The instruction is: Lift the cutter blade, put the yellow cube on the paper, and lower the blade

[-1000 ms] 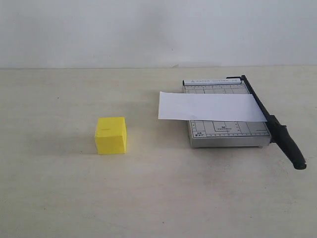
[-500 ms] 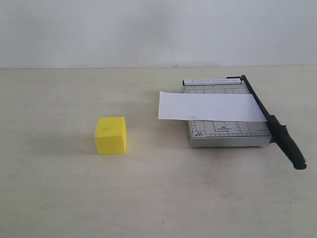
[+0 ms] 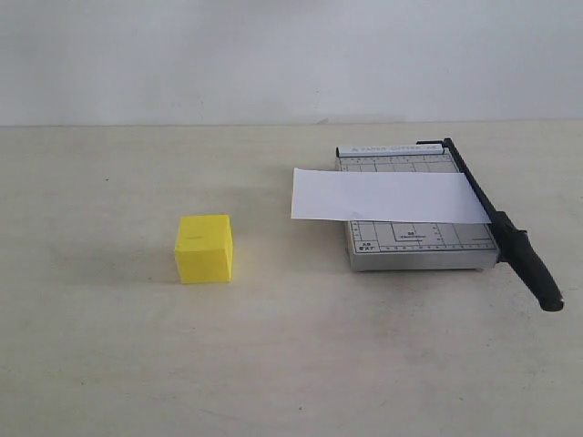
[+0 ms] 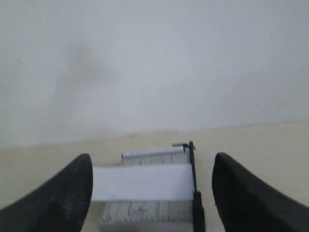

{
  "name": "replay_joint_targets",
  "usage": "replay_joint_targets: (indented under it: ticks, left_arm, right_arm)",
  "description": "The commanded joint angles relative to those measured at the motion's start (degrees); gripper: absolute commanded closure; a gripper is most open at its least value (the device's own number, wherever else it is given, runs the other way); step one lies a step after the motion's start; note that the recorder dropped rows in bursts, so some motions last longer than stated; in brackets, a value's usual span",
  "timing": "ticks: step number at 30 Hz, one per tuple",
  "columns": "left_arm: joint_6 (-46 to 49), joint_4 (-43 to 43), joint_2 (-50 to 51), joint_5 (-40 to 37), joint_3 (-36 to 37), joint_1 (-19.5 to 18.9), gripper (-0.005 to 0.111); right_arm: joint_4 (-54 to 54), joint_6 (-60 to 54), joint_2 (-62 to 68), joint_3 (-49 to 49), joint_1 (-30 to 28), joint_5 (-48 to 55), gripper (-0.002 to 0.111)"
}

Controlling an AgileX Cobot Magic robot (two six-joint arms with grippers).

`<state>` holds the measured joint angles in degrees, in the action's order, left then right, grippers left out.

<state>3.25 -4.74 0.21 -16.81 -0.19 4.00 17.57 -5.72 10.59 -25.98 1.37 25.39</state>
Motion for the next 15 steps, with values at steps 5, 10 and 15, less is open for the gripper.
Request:
replay_joint_targets:
  ticks: [5, 10, 15]
  left_arm:
    - [0.2, -0.4, -0.2, 0.5, 0.2, 0.1, 0.102]
    - [0.2, -0.4, -0.2, 0.5, 0.2, 0.1, 0.102]
    - [0.2, -0.4, -0.2, 0.5, 0.2, 0.1, 0.102]
  right_arm:
    - [-6.9, -2.5, 36.8, -16.9, -0.2, 18.6, 0.041]
    - [-7.3, -5.4, 59.4, -28.2, -0.2, 23.7, 0.041]
    - [-7.6, -5.4, 72.8, -35.9, -0.2, 23.9, 0.041]
